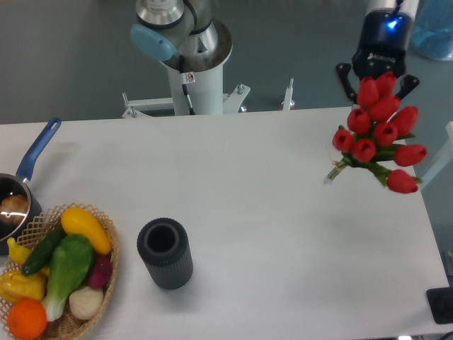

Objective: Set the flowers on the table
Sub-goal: 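Lift the held red tulips upward, swinging the stems to hang down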

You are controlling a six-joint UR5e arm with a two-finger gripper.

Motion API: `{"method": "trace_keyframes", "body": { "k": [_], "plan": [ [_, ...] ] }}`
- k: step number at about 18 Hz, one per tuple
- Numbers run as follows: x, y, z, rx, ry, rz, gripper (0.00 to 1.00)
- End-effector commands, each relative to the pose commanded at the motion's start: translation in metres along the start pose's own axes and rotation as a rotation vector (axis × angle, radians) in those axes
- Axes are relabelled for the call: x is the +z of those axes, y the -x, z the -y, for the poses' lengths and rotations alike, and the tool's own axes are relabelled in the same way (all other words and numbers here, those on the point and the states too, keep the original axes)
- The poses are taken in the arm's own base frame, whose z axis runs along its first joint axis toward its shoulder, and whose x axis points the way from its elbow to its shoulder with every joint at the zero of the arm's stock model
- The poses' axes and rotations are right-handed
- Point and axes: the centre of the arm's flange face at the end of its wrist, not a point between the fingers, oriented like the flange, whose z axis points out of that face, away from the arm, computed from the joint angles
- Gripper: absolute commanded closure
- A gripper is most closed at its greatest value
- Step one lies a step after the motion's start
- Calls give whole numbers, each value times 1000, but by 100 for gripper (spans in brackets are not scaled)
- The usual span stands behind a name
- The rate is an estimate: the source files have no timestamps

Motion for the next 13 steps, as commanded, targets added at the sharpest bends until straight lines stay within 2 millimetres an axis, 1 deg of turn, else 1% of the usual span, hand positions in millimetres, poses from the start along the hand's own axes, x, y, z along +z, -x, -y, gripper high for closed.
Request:
{"method": "trace_keyframes", "body": {
  "k": [2,4,6,7,9,13],
  "plan": [
    [9,-10,3,-5,111,46,79],
    [20,-19,6,20,182,64,79],
    [33,-22,1,37,263,83,79],
    [46,-27,1,54,312,85,79],
    [74,-43,6,105,395,81,79],
    [128,-64,0,164,530,55,79]
  ]
}}
